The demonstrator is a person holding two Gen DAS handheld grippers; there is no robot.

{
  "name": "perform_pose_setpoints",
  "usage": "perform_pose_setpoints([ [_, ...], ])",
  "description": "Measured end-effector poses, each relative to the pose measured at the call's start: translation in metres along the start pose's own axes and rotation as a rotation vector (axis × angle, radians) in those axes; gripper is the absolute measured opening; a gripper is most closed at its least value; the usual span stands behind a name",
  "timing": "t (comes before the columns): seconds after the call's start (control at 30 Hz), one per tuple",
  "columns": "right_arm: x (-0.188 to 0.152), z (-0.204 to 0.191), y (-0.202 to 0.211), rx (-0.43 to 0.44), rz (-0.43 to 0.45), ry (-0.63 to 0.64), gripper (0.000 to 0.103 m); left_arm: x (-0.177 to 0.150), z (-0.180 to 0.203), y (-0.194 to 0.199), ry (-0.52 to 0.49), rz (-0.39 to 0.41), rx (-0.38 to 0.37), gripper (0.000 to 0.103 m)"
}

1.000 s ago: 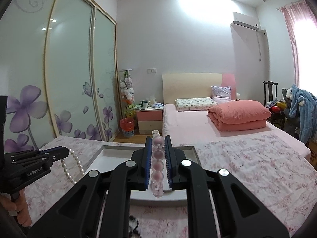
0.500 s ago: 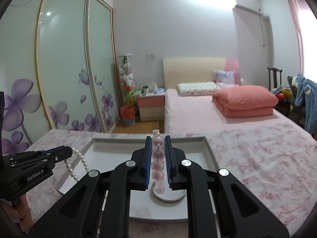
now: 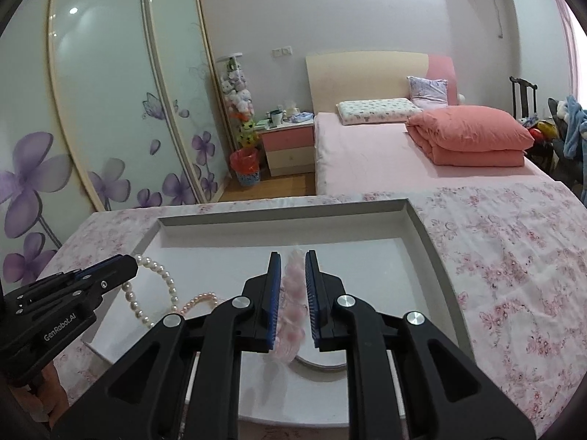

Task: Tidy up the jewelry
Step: 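Lower the white pearl bracelet into the tray and open the left tool while the right tool withdraws, then grasp and lift the dark red beaded bracelet with the right tool while the left tool approaches the silver bangle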

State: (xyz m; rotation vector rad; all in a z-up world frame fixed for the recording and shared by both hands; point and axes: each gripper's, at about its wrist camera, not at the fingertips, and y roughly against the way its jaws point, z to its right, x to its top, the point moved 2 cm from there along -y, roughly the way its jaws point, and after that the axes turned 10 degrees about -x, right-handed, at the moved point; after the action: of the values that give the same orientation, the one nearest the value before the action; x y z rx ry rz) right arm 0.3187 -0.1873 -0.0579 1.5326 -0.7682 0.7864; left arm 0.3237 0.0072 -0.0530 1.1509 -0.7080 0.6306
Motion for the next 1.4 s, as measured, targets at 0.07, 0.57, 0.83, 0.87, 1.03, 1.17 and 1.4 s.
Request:
perform_pose_setpoints([
  [0.07,0.001,0.003,0.004,-0.009,0.014,-0.003,0.044,-0.001,-0.002,-0.001,0.012,0.002,-0.001,0.012],
  [0.57,0.010,0.013,0.026,-0.036,0.076,-0.026,0.049,-0.001,-0.013,0.023,0.052,0.031,0.023,0.017],
  [0.83,-0.012,0.012,0.059,0.004,0.023,0.036,0.049,-0.020,-0.010,0.064,0.028,0.042,0.004,0.029],
  [0.87,-0.016,0.013,0.064,0.018,0.006,0.045,0.049,-0.026,-0.010,0.071,0.025,0.039,0.002,0.033],
  [1.03,-0.060,0.016,0.094,0.101,-0.127,0.137,0.049,-0.063,-0.013,0.106,0.006,0.009,-0.020,0.050],
  [1.17,-0.098,0.010,0.106,0.133,-0.224,0.215,0.049,-0.086,-0.016,0.122,-0.003,-0.016,-0.017,0.065],
  [1.4,-0.134,-0.011,0.109,0.149,-0.303,0.309,0.062,-0.102,-0.018,0.139,-0.011,-0.025,-0.011,0.072],
])
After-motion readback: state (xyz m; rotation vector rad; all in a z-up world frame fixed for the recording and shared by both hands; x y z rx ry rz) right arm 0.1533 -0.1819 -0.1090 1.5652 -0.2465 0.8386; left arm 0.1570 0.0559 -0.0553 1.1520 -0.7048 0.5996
